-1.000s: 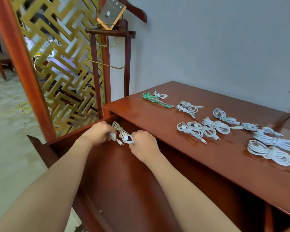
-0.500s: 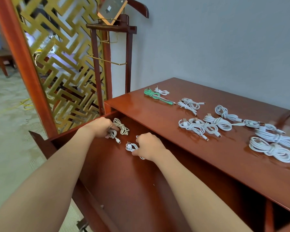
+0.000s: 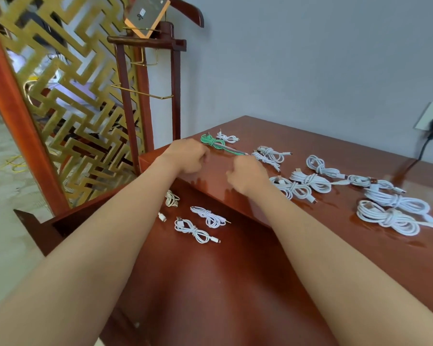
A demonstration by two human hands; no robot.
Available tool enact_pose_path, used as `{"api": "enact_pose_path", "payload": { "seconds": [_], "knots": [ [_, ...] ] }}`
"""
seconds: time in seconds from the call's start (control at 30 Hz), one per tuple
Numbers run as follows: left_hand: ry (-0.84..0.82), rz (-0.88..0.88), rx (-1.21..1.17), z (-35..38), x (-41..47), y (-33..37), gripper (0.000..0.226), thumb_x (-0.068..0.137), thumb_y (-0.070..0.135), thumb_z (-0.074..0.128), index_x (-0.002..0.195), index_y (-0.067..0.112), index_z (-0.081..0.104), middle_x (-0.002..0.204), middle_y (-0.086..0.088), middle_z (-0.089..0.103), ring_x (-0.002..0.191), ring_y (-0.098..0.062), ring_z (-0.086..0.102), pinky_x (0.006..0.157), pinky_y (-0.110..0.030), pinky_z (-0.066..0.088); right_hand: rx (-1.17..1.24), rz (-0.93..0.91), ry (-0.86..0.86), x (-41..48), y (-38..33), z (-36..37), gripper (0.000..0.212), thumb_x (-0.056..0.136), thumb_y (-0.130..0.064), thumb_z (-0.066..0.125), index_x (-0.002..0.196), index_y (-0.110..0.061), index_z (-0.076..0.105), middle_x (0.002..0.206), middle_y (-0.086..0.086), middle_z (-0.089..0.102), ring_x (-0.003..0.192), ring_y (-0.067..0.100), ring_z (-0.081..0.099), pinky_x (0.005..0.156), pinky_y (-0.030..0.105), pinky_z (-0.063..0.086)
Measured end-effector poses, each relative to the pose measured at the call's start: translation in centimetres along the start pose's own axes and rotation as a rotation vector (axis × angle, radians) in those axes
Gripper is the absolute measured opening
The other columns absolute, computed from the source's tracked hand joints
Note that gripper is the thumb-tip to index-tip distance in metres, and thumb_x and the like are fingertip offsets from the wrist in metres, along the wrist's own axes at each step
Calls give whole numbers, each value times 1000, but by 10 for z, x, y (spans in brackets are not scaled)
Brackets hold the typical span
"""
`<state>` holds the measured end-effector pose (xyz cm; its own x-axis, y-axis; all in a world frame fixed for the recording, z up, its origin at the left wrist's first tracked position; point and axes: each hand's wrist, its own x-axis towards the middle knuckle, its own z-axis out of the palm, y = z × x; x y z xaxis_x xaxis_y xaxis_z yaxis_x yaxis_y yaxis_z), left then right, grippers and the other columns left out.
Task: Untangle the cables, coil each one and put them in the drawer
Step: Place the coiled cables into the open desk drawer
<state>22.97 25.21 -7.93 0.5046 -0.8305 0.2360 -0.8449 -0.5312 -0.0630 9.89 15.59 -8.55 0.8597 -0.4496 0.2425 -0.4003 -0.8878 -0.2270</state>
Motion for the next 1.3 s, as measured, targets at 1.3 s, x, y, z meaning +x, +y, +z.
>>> {"api": "enact_pose_path", "payload": {
  "seconds": [1.3],
  "knots": [
    [-187,-296,217,60,102,25,57,98,20,22,151,11,2,158,-11,-11,144,-35,-12,113,-56,-5,-229,192,-171,52,60,6,29,93,-10,45,119,2,53,126,20,53,116,33,50,92,35,42]
  ]
}}
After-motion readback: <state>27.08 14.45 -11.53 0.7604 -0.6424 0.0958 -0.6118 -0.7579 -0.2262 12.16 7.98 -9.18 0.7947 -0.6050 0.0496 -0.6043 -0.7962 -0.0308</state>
